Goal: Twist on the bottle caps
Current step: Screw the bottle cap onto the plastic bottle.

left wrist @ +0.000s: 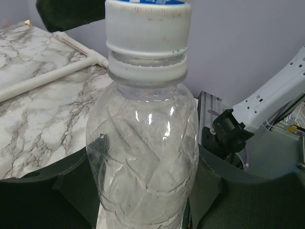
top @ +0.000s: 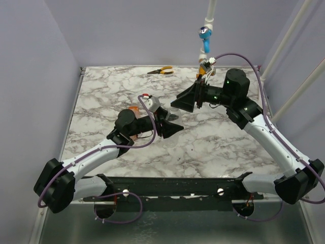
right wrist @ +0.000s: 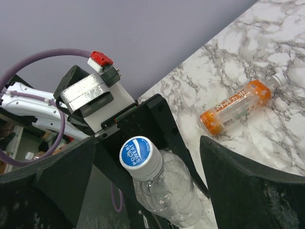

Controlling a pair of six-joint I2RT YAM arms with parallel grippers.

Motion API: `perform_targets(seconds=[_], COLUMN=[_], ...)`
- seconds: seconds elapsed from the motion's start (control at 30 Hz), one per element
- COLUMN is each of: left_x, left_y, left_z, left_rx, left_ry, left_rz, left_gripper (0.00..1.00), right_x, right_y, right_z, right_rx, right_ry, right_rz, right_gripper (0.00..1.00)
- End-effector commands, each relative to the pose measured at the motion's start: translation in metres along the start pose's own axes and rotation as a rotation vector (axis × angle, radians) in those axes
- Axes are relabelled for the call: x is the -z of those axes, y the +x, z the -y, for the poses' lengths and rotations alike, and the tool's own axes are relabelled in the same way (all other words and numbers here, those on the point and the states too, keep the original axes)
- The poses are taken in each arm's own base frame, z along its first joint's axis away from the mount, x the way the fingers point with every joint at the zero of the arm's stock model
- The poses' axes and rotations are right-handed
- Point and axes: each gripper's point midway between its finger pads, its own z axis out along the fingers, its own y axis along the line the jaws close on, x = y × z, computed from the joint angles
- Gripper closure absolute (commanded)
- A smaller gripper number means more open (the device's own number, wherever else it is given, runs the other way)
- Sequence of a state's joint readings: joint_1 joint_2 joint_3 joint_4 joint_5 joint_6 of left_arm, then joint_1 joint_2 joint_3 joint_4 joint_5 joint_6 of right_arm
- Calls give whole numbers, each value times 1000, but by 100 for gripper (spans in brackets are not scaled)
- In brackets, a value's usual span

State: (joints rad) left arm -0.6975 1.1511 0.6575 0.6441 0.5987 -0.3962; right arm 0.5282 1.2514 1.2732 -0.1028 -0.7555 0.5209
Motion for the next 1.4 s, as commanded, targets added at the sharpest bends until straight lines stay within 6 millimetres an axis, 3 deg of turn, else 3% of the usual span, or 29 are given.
perform_targets(seconds=[0.0,0.5,0.93,1.37], left_x=[-5,-10,-6,-4], left_y=[-5,-2,-1,5], left_z=[7,-8,-33,-47], left_rx=[-1,15,52,56], left_ry=[59,26,-47,-82], left_rz=[10,14,20,12], left_gripper=[74,74,75,75], right_x=[-7,-12,-8,10], right_y=[2,9,17,23], right_z=[-13,-20,-19,-25], right_rx=[5,-6,-21,-23], right_ry=[-65,-62,-48,-4], right_rz=[-11,-21,-20,-10], right_gripper=[7,7,7,7])
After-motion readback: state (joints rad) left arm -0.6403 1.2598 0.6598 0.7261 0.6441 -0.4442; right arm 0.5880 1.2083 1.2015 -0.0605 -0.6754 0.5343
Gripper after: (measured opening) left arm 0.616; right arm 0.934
